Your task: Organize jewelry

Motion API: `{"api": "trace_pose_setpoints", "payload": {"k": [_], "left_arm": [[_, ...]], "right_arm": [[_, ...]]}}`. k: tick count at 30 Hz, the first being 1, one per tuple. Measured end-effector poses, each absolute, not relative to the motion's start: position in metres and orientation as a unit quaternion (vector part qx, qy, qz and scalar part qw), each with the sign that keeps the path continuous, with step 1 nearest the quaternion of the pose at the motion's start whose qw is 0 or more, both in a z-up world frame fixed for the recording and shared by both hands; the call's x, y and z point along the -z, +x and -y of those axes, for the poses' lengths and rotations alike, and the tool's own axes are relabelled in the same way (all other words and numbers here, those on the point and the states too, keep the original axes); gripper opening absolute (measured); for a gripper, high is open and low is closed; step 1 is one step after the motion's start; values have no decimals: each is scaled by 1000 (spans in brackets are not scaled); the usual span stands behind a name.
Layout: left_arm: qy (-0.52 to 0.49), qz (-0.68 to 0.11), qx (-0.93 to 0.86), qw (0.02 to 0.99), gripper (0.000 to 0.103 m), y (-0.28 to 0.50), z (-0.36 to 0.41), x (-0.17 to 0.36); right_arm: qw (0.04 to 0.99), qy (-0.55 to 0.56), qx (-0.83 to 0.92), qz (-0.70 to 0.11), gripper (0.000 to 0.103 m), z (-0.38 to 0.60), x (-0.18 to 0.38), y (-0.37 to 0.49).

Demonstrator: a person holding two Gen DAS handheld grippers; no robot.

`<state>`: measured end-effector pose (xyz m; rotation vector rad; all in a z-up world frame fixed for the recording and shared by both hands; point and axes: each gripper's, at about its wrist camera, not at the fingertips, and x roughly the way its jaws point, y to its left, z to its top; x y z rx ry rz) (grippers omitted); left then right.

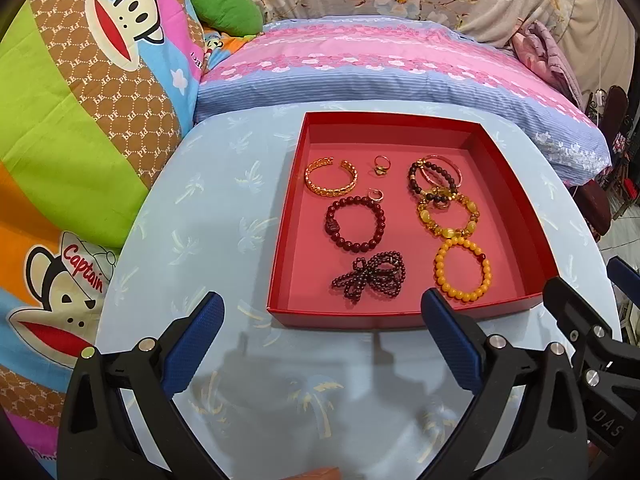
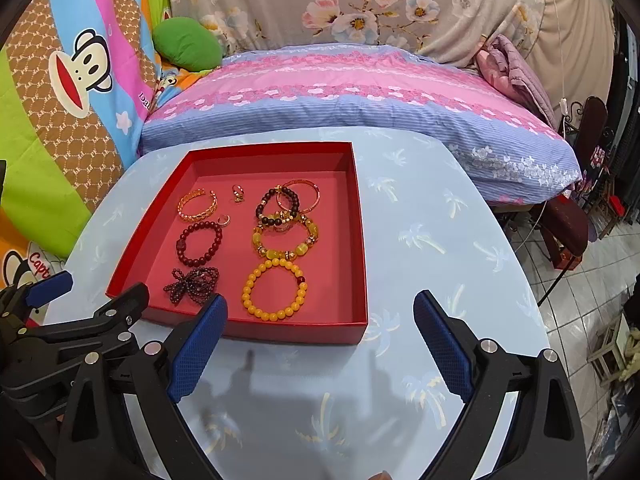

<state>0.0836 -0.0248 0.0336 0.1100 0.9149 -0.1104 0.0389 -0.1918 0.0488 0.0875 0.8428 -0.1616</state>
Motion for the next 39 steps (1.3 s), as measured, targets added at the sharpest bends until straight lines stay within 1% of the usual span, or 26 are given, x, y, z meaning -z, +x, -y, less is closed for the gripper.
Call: {"api": "trace_pose_setpoints", "payload": {"k": [39], "left_arm": [[54, -440, 42, 895, 94, 80, 24, -32]], "right_arm": [[905, 36, 87, -415, 90, 193, -44, 33]]}}
